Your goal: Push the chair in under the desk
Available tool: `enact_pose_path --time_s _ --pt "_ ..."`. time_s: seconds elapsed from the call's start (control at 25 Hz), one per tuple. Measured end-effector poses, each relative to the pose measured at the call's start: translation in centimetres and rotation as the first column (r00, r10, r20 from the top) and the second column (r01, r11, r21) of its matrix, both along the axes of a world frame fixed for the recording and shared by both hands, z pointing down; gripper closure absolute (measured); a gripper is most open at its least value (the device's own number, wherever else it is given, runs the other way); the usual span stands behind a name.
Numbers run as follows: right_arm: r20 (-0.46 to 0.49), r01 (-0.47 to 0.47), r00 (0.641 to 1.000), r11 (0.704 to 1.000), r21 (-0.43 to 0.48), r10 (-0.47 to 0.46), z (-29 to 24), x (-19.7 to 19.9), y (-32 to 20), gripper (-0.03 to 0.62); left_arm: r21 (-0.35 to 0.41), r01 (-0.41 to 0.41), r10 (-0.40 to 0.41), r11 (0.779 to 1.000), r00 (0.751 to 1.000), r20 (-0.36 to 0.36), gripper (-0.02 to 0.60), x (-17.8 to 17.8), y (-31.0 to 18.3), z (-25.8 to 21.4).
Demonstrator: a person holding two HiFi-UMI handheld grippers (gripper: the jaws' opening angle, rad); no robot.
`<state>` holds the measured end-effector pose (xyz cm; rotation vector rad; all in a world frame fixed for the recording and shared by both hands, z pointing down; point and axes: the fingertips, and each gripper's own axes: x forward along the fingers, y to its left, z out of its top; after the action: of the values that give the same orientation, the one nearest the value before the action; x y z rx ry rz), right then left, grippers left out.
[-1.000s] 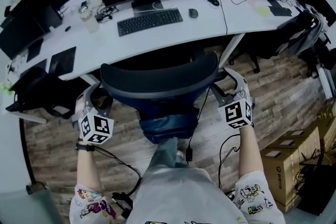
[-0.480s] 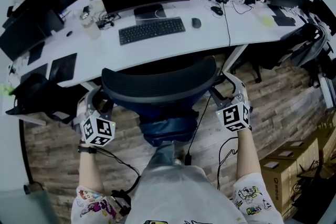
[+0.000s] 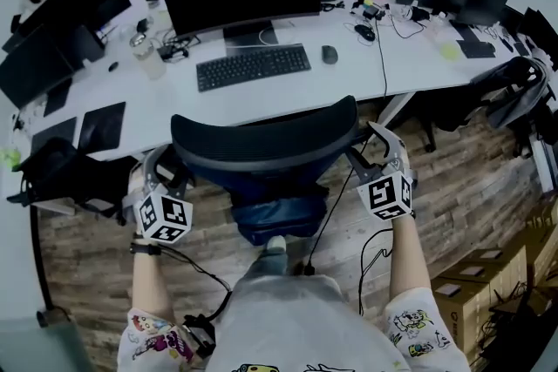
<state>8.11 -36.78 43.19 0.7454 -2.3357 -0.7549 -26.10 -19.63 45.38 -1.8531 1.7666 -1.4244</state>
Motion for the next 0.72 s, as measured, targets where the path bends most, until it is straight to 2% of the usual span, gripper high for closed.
enact_pose_path --time_s 0.4,0.72 --pt "-0.007 0.008 1.0 1.0 -0.002 -0.008 0.0 -1.3 -4.5 0.309 0.019 0.001 0.0 1.0 1.0 -0.007 0.318 -0.8 -3.7 0.0" --pt "-0.013 0.06 0.998 0.998 -0.001 -0.06 -0.2 -1.4 -8.1 0.309 0.018 0.06 -0.059 0.998 0.998 -0.012 0.318 0.0 -5.9 0.0"
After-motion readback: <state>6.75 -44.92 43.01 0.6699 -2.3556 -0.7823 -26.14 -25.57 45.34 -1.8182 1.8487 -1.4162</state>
